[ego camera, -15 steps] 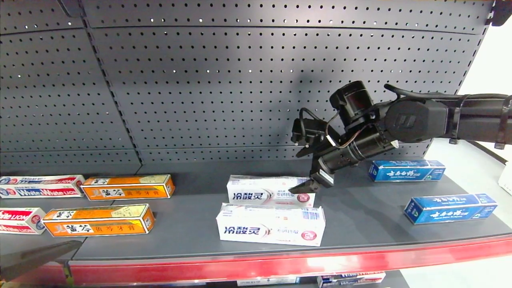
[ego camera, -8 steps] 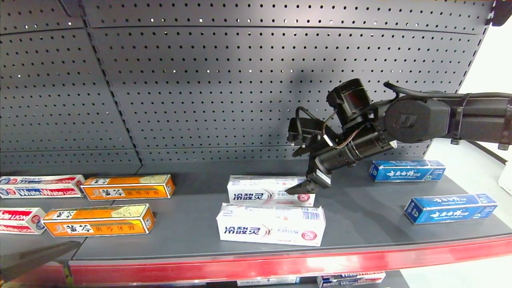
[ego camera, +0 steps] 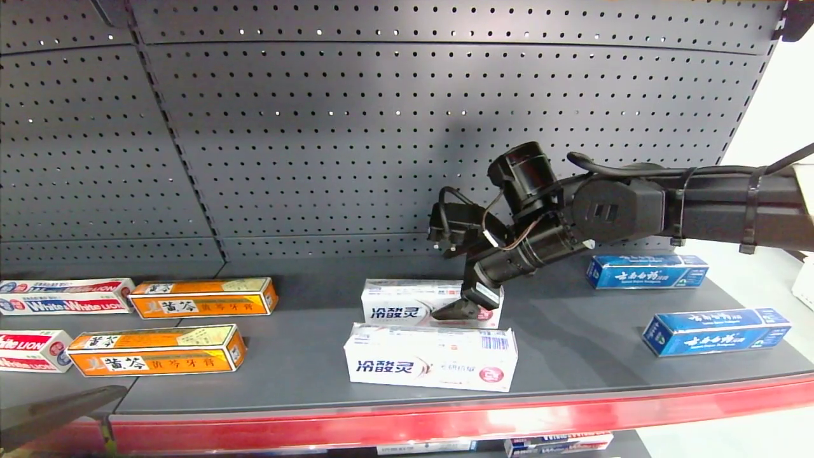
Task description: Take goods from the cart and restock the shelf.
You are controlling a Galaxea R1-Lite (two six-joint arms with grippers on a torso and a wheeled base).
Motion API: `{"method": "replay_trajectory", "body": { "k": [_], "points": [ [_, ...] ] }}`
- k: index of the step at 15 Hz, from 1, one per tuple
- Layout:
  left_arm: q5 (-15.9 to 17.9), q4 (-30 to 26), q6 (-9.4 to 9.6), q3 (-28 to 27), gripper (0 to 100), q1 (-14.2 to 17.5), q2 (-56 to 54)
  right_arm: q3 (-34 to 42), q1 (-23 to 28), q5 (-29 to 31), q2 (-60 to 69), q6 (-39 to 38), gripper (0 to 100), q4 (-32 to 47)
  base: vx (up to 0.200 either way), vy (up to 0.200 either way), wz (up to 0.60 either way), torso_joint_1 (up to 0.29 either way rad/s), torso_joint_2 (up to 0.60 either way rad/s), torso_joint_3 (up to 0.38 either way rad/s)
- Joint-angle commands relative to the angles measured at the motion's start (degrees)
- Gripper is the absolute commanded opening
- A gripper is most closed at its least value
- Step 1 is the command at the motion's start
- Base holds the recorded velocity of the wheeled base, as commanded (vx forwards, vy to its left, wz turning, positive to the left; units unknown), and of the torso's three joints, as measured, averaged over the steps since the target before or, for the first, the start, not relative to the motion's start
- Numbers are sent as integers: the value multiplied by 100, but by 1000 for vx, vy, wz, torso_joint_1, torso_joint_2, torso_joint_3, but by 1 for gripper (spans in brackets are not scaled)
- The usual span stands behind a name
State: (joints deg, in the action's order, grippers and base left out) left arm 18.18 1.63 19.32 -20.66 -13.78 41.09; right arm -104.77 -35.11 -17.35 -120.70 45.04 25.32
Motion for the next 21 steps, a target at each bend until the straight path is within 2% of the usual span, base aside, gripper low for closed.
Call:
{"method": "replay_trajectory", "body": {
  "k": [1,5,17,20,21],
  "points": [
    [2,4,1,10,100,-2,-14,-272,-5,-6,-252,4,100,8,0,0,0,0,0,0],
    [2,4,1,45,100,-2,-14,-545,39,3,-428,4,100,34,0,0,0,0,0,0],
    [11,4,1,45,100,-2,-14,-466,180,-6,-314,22,100,70,0,0,0,0,0,0],
    [11,4,1,54,100,-2,-23,-378,215,-6,-226,31,100,70,0,0,0,0,0,0],
    [11,-14,1,54,100,-2,-66,0,233,-6,-24,48,100,61,0,0,0,0,0,0]
  ]
}}
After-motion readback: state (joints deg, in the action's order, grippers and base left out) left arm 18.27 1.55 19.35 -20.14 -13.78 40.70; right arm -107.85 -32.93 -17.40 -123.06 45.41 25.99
